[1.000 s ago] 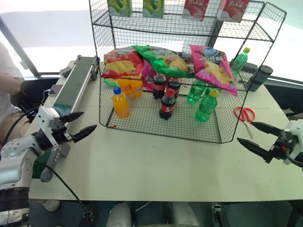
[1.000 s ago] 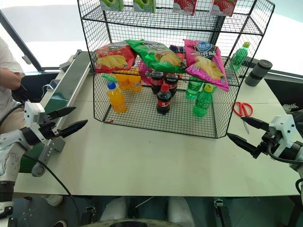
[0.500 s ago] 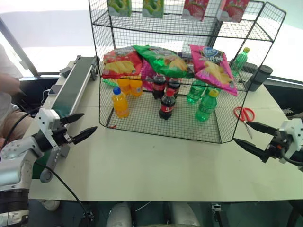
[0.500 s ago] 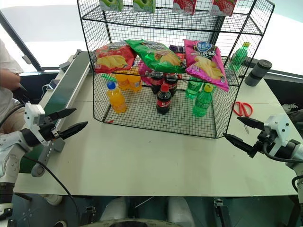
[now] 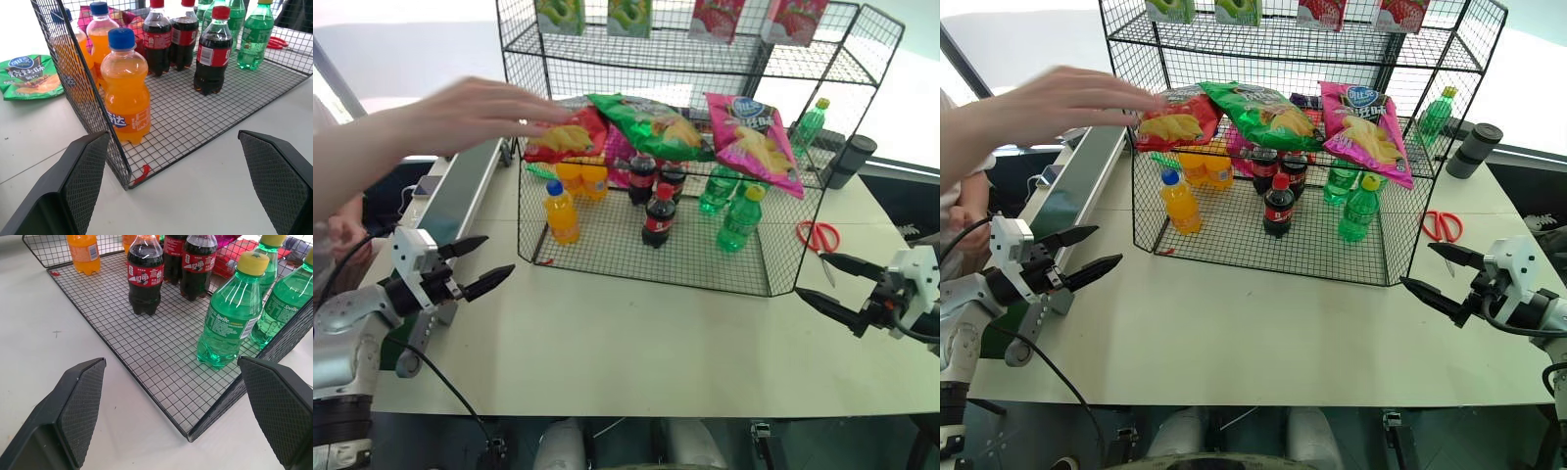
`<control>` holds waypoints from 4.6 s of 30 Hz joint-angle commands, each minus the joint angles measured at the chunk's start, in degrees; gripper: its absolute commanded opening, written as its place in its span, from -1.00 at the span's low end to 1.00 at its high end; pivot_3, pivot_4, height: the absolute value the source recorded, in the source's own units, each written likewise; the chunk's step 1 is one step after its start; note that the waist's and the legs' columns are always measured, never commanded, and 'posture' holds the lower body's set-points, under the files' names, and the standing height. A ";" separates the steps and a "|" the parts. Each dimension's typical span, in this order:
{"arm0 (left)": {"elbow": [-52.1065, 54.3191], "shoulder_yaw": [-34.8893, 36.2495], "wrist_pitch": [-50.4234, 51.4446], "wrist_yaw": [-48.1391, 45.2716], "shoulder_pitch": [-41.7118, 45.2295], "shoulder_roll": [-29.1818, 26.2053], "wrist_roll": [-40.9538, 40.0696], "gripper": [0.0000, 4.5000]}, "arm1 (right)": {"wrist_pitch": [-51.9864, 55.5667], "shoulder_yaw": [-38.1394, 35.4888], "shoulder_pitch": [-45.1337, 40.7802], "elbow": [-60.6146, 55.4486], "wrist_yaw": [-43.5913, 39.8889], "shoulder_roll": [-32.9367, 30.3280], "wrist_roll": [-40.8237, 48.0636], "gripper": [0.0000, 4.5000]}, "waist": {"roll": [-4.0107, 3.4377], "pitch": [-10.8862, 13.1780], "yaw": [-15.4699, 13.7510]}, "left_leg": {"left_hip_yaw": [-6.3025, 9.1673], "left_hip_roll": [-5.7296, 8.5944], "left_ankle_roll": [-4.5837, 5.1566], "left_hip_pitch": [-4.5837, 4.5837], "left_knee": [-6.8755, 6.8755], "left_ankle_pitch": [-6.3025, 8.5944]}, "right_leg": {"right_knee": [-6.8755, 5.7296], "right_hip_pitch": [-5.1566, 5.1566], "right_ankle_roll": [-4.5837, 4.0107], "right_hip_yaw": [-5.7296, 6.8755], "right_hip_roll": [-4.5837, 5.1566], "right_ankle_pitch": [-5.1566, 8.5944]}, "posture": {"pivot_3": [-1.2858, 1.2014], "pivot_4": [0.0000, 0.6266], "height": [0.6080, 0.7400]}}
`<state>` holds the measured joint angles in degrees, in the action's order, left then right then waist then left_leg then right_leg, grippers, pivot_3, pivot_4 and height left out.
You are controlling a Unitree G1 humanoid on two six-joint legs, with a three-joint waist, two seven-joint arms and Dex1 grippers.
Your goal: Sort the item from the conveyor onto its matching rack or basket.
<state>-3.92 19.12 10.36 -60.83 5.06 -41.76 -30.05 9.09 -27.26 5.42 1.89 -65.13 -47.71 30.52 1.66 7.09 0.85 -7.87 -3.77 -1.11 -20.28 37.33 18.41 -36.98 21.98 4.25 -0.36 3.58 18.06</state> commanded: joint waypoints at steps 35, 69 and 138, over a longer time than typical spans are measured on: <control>2.61 0.24 -3.25 -0.26 -1.15 1.62 -0.03 0.98 | -4.63 1.84 -3.24 2.74 -1.01 0.51 -1.24 1.00 | -0.01 0.01 0.00 | 0.01 0.00 0.00 0.00 -0.03 0.00 | 0.01 0.00 -0.06 0.02 0.02 0.03 | 0.03 -0.52 0.81; 5.44 0.75 0.46 5.49 -3.68 3.51 0.06 0.98 | -4.57 5.79 -6.66 3.23 -1.58 1.28 -1.73 1.00 | -0.03 0.02 0.07 | 0.03 0.00 0.00 0.01 -0.04 0.00 | 0.02 -0.02 -0.03 0.04 0.04 0.01 | 0.03 -0.52 0.81; 16.66 32.04 23.67 48.11 -31.68 20.12 -57.17 0.98 | 12.34 32.14 -25.73 -20.15 0.55 17.59 3.73 1.00 | -0.19 0.30 0.47 | 0.40 0.01 0.00 -0.19 -0.24 0.09 | 0.86 0.00 -0.60 0.73 0.38 -0.15 | 0.03 -0.52 0.81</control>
<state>12.87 50.97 34.15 -13.34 -26.77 -20.89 -86.82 19.78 4.63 -20.67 -15.12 -64.98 -30.17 32.06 1.47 7.38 1.32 -7.48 -3.76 -1.11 -20.47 37.08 18.50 -36.11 21.98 3.65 0.38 3.97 17.90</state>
